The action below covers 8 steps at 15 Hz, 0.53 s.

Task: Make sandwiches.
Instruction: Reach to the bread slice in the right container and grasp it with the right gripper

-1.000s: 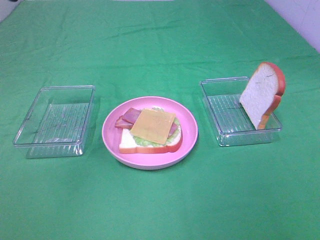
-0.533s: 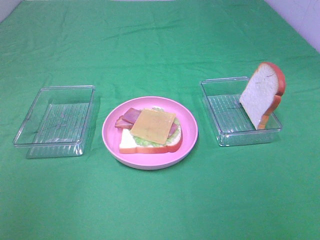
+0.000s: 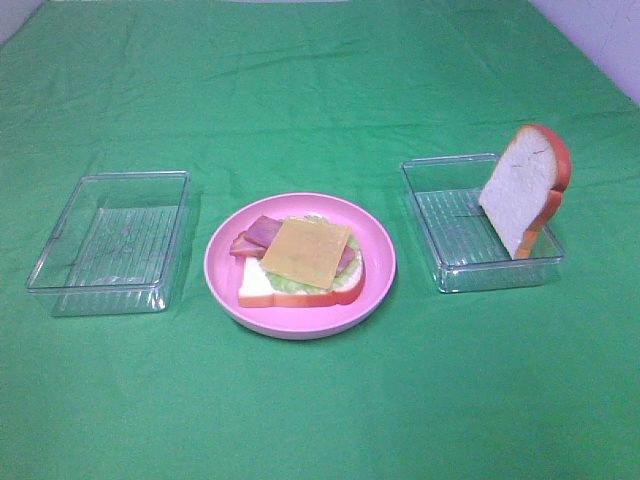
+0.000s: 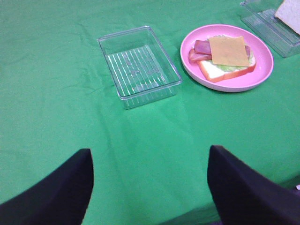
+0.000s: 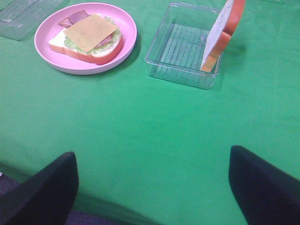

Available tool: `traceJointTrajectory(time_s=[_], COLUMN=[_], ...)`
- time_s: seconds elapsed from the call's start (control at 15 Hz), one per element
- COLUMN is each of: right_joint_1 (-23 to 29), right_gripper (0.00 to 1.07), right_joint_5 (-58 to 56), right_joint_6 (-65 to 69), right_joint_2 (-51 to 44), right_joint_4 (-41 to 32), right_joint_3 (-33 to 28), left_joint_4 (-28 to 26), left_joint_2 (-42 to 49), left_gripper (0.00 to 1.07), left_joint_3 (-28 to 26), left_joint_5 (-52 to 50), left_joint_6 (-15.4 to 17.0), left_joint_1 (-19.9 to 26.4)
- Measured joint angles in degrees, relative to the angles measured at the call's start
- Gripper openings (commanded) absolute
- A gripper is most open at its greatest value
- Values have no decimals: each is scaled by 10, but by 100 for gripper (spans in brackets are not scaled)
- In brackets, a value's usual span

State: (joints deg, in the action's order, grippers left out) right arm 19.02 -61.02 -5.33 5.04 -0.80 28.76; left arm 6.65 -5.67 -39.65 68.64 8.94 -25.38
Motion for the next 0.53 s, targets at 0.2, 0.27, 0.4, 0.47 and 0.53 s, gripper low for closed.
traceJointTrajectory(time_s=[0.2,0.27,0.4,0.47,0.53], right_joint_1=[0,0,0,0,0], right_gripper=[80,80,80,80,79], right_joint_5=[0,0,18,42,70], right_joint_6=[0,0,0,1,3], right_joint_2=[1,5,57,87,128], right_joint_4=[8,13,20,20,20], right_joint_3=[0,0,8,15,25], left_joint_4=[7,9,11,10,10], left_joint_2=[57,58,60,60,60], left_gripper=[67,67,67,67,67], left_joint_3=[34,39,64,81,88], left_joint_5=[-2,-3,-18,-23,-34], left_joint_6=[-1,-5,-20,-21,-21], left_joint_1=[0,0,0,0,0])
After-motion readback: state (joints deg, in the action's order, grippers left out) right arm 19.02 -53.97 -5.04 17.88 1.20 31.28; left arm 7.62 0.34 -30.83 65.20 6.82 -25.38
